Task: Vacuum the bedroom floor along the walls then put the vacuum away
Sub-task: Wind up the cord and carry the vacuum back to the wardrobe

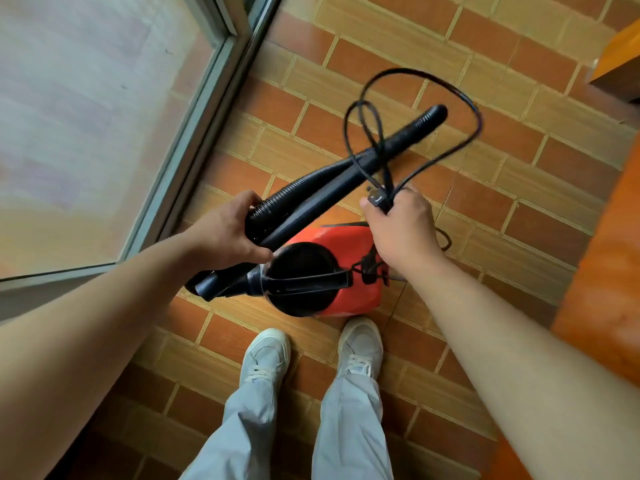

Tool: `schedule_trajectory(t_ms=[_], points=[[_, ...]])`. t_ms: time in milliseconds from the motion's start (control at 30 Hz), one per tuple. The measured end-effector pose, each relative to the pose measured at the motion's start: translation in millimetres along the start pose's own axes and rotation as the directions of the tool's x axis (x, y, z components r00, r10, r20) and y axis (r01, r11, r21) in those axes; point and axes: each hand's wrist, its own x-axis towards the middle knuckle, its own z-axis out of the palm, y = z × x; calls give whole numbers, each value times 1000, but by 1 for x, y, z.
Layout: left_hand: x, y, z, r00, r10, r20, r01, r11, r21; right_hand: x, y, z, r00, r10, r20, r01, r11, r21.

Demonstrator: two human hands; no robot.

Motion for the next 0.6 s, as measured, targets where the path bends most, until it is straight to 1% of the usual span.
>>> schedule_trajectory(t_ms=[67,100,133,233,300,367,433,467,500,533,600], points=[[-6,0,-5,998,-3,-55,-1,998,-69,-1,-6,0,989,150,-3,-148,977,151],[-10,-2,-7,997,0,-75,-5,997,-74,1,-9,-1,980,201,15,-199,952,234],[-14,-3,-9,996,3,-90,-10,997,-73,4,-13,0,975,222,28,-220,929,296],[-26,-8,-12,991,37,-127,-45,997,-65,12,-32,3,978,196,69,-207,889,409],[-33,-8,-11,986,85,-140,-90,996,-28,16,-47,4,979,186,88,-205,840,503],[-38,-4,-10,985,121,-126,-122,992,-2,19,-60,4,976,203,76,-209,793,572],[-41,-2,-14,989,124,-75,-125,992,-9,20,-66,9,972,228,57,-215,765,607],[-41,1,-18,993,114,-30,-115,993,-41,18,-68,12,969,239,57,-223,760,611],[-39,6,-24,995,94,13,-92,990,-109,17,-70,14,970,232,66,-223,756,616],[-35,12,-32,996,65,54,-51,975,-218,15,-71,17,974,208,91,-219,753,620],[-23,23,-48,990,20,141,44,899,-437,11,-74,22,979,138,152,-204,743,637]])
